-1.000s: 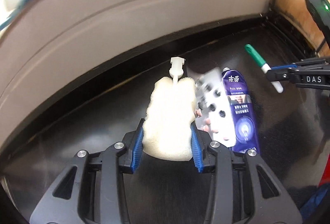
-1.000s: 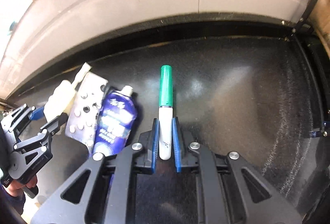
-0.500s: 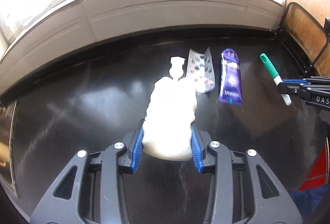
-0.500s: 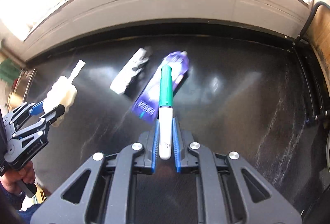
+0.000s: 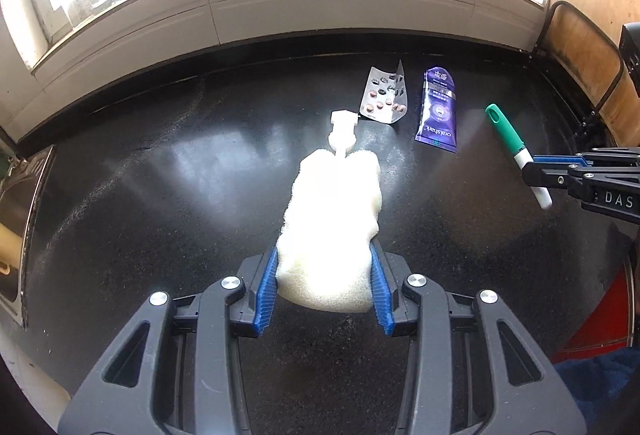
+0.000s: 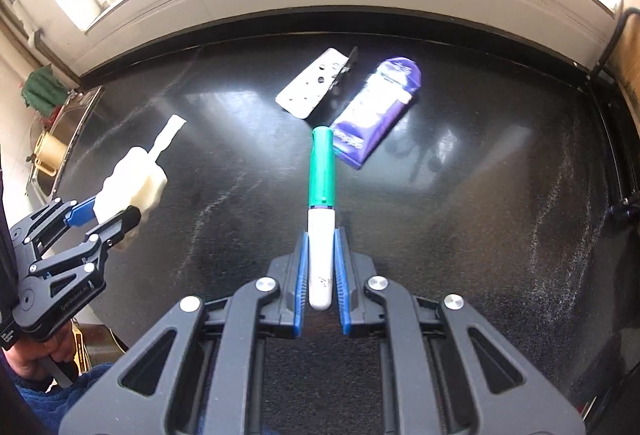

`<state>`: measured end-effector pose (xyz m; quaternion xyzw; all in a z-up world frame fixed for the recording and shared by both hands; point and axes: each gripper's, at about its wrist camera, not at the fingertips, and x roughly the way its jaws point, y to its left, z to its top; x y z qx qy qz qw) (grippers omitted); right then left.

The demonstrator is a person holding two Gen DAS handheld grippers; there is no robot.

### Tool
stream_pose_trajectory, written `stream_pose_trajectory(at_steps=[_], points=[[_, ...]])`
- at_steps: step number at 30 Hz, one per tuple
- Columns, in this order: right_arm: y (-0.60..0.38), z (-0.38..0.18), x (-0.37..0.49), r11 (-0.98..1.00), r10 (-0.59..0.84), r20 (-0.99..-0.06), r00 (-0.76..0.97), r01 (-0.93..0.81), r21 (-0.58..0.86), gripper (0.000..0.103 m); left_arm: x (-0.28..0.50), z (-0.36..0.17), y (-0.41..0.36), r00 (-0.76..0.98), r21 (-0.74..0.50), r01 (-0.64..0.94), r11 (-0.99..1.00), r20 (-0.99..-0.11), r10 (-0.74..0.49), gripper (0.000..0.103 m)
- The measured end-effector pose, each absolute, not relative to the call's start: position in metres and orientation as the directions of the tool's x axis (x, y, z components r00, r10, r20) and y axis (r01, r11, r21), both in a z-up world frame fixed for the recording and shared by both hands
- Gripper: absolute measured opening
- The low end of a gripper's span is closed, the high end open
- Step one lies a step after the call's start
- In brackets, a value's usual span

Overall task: Collect trash
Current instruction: 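Carry sponge and marker to the bin and open both tools over it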

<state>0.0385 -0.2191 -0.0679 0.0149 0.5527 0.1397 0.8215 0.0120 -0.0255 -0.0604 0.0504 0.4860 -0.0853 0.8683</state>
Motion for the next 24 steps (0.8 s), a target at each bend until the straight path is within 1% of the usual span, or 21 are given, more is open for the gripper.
stream_pose_trajectory(at_steps=[2,6,11,19,24], points=[[-0.208,-0.067,0.041,0.953,0.262,-0.901,0.347,-0.243,0.184,0.014,0.008,-0.059,-0.018,0.519,0.003,0.175,0.985,-0.85,-0.09,0.039],[-0.168,-0.062,0.043,0.916,0.311,-0.891,0.331,-0.354,0.188,0.014,-0.004,-0.055,0.009,0.538,0.013,0.103,0.995,-0.842,-0.045,0.039],[-0.103,-0.056,0.042,0.841,0.371,-0.884,0.284,-0.507,0.19,0.014,-0.03,-0.047,0.055,0.559,0.022,-0.024,0.999,-0.829,0.031,0.039],[0.033,-0.054,0.009,0.589,0.464,-0.879,0.111,-0.779,0.213,0.014,-0.106,-0.053,0.152,0.514,0.012,-0.339,0.941,-0.835,0.196,0.039],[0.119,-0.067,-0.032,0.383,0.464,-0.885,-0.046,-0.89,0.247,0.014,-0.17,-0.069,0.204,0.432,0.011,-0.53,0.848,-0.857,0.281,0.039]])
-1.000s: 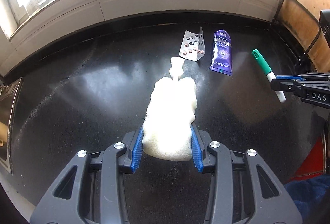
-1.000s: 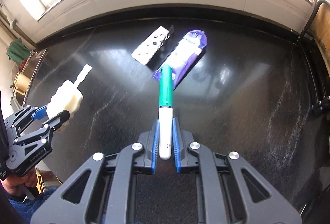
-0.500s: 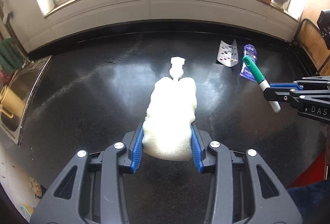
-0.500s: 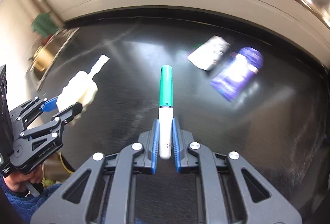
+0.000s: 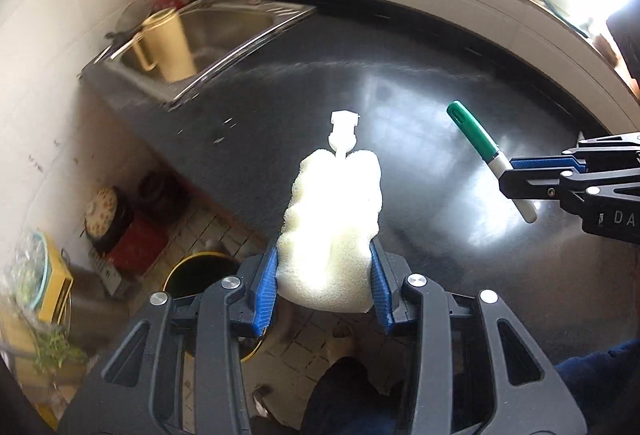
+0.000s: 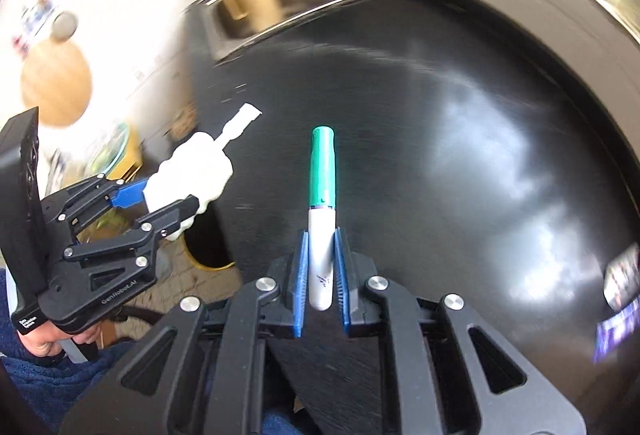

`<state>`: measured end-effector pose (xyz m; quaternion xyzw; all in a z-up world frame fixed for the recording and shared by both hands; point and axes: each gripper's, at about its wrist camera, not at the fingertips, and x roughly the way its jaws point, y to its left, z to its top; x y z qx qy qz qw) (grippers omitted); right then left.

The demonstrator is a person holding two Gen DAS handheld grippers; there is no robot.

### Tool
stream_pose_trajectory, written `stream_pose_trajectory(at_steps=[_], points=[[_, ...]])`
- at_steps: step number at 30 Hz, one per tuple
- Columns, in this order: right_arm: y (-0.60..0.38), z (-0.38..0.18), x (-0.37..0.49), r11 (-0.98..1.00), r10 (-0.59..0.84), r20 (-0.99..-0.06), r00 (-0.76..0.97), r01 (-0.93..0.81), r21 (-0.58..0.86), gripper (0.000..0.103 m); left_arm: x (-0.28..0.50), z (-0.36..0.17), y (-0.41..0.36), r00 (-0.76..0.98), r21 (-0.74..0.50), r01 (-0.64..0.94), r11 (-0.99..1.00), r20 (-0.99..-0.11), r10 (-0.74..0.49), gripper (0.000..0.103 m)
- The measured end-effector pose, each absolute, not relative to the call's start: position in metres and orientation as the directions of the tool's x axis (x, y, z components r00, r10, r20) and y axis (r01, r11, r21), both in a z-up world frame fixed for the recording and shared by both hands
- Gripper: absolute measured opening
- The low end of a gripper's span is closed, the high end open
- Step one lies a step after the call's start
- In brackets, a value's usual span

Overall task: Collect trash
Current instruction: 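Carry sponge and marker to the bin and open both tools over it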

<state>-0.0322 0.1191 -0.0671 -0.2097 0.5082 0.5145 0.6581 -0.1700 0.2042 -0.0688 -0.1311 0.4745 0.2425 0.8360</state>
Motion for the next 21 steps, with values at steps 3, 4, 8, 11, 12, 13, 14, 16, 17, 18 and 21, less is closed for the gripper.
stream_pose_trajectory(at_steps=[3,4,8,11,12,13,14,16,17,18,21], points=[[0.168,-0.077,-0.067,0.255,0.434,-0.89,-0.143,-0.927,0.274,0.014,-0.211,-0.081,0.231,0.375,0.005,-0.629,0.777,-0.874,0.309,0.039],[0.182,-0.081,-0.079,0.213,0.419,-0.89,-0.178,-0.934,0.287,0.014,-0.226,-0.086,0.241,0.355,0.003,-0.662,0.749,-0.879,0.318,0.039],[0.237,-0.097,-0.124,0.086,0.344,-0.891,-0.295,-0.936,0.342,0.014,-0.27,-0.099,0.268,0.31,-0.017,-0.755,0.656,-0.891,0.333,0.039],[0.272,-0.111,-0.15,0.034,0.288,-0.897,-0.335,-0.932,0.36,0.014,-0.3,-0.114,0.29,0.278,-0.042,-0.809,0.586,-0.906,0.319,0.039],[0.281,-0.116,-0.157,0.026,0.269,-0.896,-0.352,-0.928,0.372,0.014,-0.308,-0.12,0.296,0.263,-0.039,-0.821,0.57,-0.911,0.316,0.039],[0.293,-0.123,-0.164,0.025,0.253,-0.896,-0.365,-0.923,0.383,0.014,-0.314,-0.127,0.301,0.251,-0.034,-0.828,0.56,-0.915,0.316,0.039],[0.299,-0.127,-0.167,0.028,0.242,-0.896,-0.372,-0.92,0.39,0.014,-0.318,-0.133,0.306,0.245,-0.033,-0.833,0.552,-0.917,0.314,0.039],[0.32,-0.139,-0.177,0.034,0.218,-0.897,-0.385,-0.915,0.401,0.014,-0.325,-0.146,0.316,0.235,-0.039,-0.839,0.543,-0.926,0.297,0.039],[0.331,-0.146,-0.182,0.033,0.208,-0.903,-0.376,-0.92,0.391,0.014,-0.328,-0.151,0.321,0.23,-0.042,-0.843,0.536,-0.929,0.29,0.039],[0.339,-0.15,-0.185,0.032,0.203,-0.907,-0.37,-0.923,0.384,0.014,-0.33,-0.156,0.326,0.23,-0.048,-0.848,0.527,-0.93,0.286,0.039],[0.362,-0.167,-0.192,0.047,0.18,-0.917,-0.357,-0.928,0.37,0.014,-0.335,-0.171,0.342,0.235,-0.073,-0.862,0.502,-0.935,0.267,0.04]])
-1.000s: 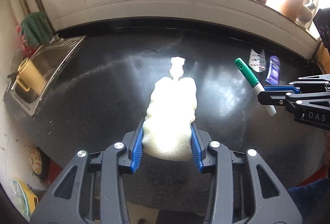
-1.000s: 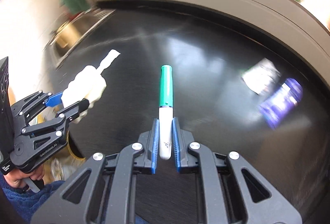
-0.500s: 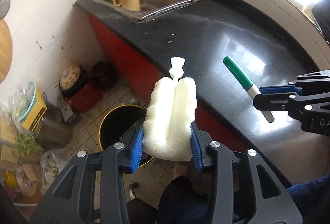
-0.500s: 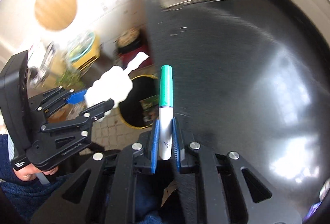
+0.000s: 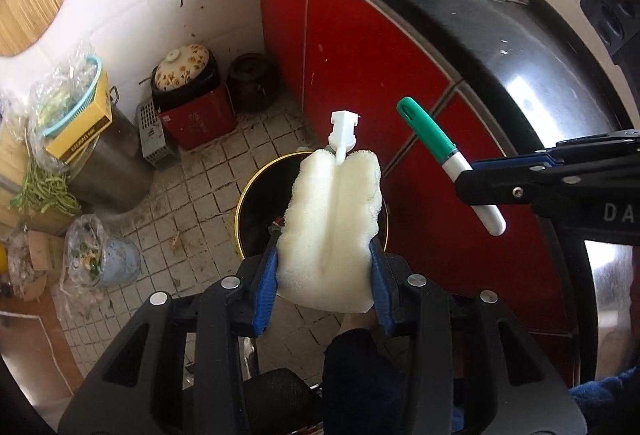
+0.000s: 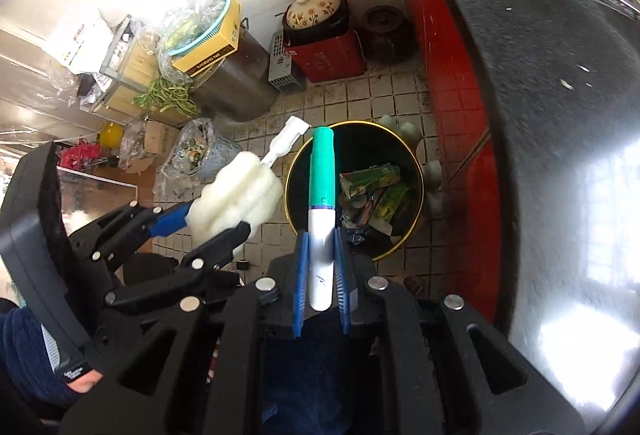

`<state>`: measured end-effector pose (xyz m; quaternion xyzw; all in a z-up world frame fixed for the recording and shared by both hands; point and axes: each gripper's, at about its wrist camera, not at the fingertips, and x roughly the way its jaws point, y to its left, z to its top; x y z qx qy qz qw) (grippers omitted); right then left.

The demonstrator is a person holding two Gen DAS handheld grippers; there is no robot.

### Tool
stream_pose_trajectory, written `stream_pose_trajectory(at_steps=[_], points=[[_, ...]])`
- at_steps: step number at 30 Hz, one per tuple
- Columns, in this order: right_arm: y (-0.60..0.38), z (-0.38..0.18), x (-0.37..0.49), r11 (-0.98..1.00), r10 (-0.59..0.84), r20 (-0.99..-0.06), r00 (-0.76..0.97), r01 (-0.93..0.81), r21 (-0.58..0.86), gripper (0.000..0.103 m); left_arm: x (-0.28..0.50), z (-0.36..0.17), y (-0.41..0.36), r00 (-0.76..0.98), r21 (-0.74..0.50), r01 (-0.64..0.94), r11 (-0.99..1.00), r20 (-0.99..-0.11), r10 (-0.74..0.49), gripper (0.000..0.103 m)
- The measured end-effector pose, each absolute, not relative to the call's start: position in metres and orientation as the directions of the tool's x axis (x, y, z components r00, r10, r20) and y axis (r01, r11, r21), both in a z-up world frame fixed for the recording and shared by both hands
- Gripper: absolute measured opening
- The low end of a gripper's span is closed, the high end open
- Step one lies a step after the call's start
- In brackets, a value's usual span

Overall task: Collect trash
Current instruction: 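Carry sponge and marker to the bin and open both tools over it, then swing both open tools back to the counter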

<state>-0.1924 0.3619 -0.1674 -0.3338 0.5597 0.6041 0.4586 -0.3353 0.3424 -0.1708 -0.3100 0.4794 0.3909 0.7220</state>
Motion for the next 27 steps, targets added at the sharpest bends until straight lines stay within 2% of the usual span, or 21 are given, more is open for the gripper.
stream_pose_trajectory(at_steps=[6,16,18,19,20,21,23,27], points=[[0.378,-0.185,-0.203,0.043,0.162,-0.937,-0.309,-0.946,0.32,0.014,-0.342,-0.186,0.356,0.235,-0.087,-0.87,0.486,-0.939,0.253,0.04],[0.392,-0.186,-0.205,0.068,0.166,-0.929,-0.332,-0.936,0.346,0.014,-0.345,-0.193,0.359,0.236,-0.084,-0.865,0.495,-0.938,0.253,0.041],[0.394,-0.185,-0.207,0.064,0.163,-0.93,-0.331,-0.937,0.344,0.014,-0.345,-0.195,0.36,0.231,-0.076,-0.863,0.499,-0.938,0.257,0.048],[0.393,-0.184,-0.206,0.065,0.163,-0.929,-0.334,-0.935,0.348,0.014,-0.346,-0.195,0.361,0.232,-0.076,-0.864,0.498,-0.937,0.261,0.061],[0.392,-0.184,-0.204,0.071,0.164,-0.93,-0.33,-0.936,0.345,0.019,-0.348,-0.194,0.362,0.237,-0.078,-0.866,0.494,-0.934,0.267,0.072],[0.391,-0.183,-0.203,0.075,0.166,-0.93,-0.328,-0.936,0.344,0.023,-0.348,-0.193,0.361,0.241,-0.081,-0.867,0.491,-0.932,0.271,0.073],[0.388,-0.18,-0.199,0.083,0.182,-0.928,-0.324,-0.936,0.343,0.054,-0.35,-0.193,0.362,0.235,-0.075,-0.868,0.491,-0.932,0.274,0.077],[0.382,-0.17,-0.196,0.085,0.199,-0.922,-0.331,-0.932,0.353,0.055,-0.35,-0.191,0.359,0.225,-0.063,-0.866,0.497,-0.935,0.274,0.082]])
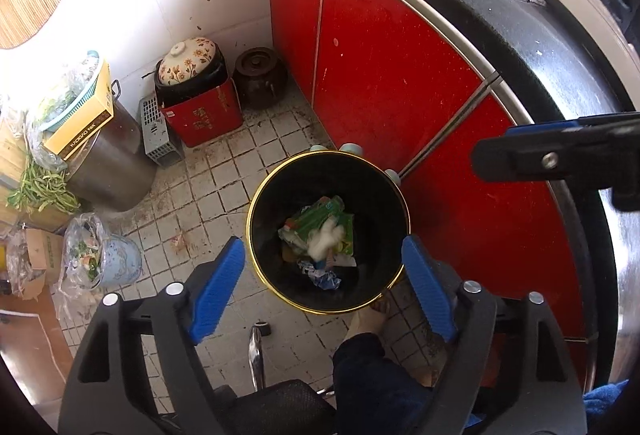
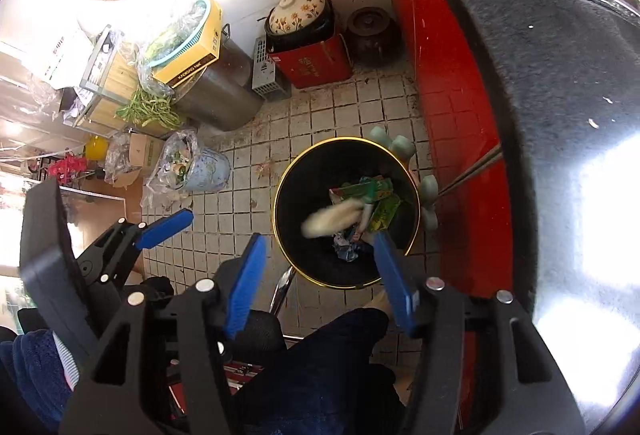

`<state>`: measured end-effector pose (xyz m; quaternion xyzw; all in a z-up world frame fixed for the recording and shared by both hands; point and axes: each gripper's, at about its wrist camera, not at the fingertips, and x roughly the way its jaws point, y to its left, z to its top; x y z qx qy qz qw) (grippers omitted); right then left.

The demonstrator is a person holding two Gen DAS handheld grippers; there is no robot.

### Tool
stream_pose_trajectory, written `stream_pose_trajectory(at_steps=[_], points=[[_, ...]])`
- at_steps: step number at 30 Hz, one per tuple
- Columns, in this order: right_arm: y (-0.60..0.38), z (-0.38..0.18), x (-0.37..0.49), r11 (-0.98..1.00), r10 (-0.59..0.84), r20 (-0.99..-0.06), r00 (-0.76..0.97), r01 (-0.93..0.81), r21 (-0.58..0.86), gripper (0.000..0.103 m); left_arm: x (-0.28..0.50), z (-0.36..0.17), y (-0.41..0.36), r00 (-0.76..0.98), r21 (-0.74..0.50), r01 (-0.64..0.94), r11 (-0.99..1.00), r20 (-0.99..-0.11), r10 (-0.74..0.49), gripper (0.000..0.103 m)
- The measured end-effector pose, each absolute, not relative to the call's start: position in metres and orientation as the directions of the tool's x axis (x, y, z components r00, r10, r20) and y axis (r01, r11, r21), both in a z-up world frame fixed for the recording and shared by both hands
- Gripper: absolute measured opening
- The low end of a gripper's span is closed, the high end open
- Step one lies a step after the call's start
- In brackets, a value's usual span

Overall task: Collect trash
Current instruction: 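Swing both open tools back to the counter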

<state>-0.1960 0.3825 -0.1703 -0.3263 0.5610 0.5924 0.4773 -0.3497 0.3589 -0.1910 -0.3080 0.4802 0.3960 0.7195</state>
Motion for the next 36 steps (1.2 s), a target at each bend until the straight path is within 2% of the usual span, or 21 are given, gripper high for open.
stream_pose_trajectory(at_steps=[4,7,10,13,17,23,29,32,36], points=[[0.366,-0.147,-0.188,0.084,0.234,-0.917,-0.323,-0.933,0.35,0.06,-0.34,-0.179,0.352,0.217,-0.038,-0.849,0.528,-0.934,0.283,0.093],[0.338,-0.116,-0.166,0.11,0.297,-0.912,-0.284,-0.938,0.328,0.07,-0.32,-0.158,0.341,0.231,0.002,-0.811,0.584,-0.918,0.324,0.096],[0.297,-0.081,-0.126,0.184,0.376,-0.907,-0.19,-0.944,0.274,0.074,-0.286,-0.136,0.325,0.294,0.013,-0.742,0.671,-0.892,0.343,0.097],[0.244,-0.057,-0.078,0.323,0.424,-0.904,-0.05,-0.924,0.203,0.077,-0.235,-0.117,0.303,0.376,0.002,-0.635,0.773,-0.873,0.311,0.097],[0.148,-0.035,-0.01,0.573,0.427,-0.895,0.128,-0.804,0.158,0.077,-0.154,-0.098,0.254,0.477,-0.007,-0.418,0.909,-0.852,0.213,0.097],[-0.032,-0.021,0.053,0.878,0.3,-0.891,0.341,-0.464,0.119,0.077,-0.052,-0.073,0.141,0.556,-0.041,-0.054,0.998,-0.831,-0.004,0.097],[-0.159,-0.023,0.048,0.974,0.192,-0.898,0.395,-0.19,0.124,0.077,-0.003,-0.063,0.028,0.536,-0.025,0.226,0.974,-0.831,-0.146,0.097],[-0.202,-0.031,0.042,0.985,0.173,-0.905,0.389,-0.087,0.151,0.077,0.001,-0.064,-0.01,0.52,-0.007,0.311,0.95,-0.836,-0.176,0.097],[-0.227,-0.04,0.044,0.985,0.171,-0.909,0.381,-0.033,0.172,0.077,0.007,-0.069,-0.04,0.484,0.007,0.383,0.924,-0.853,-0.194,0.097]])
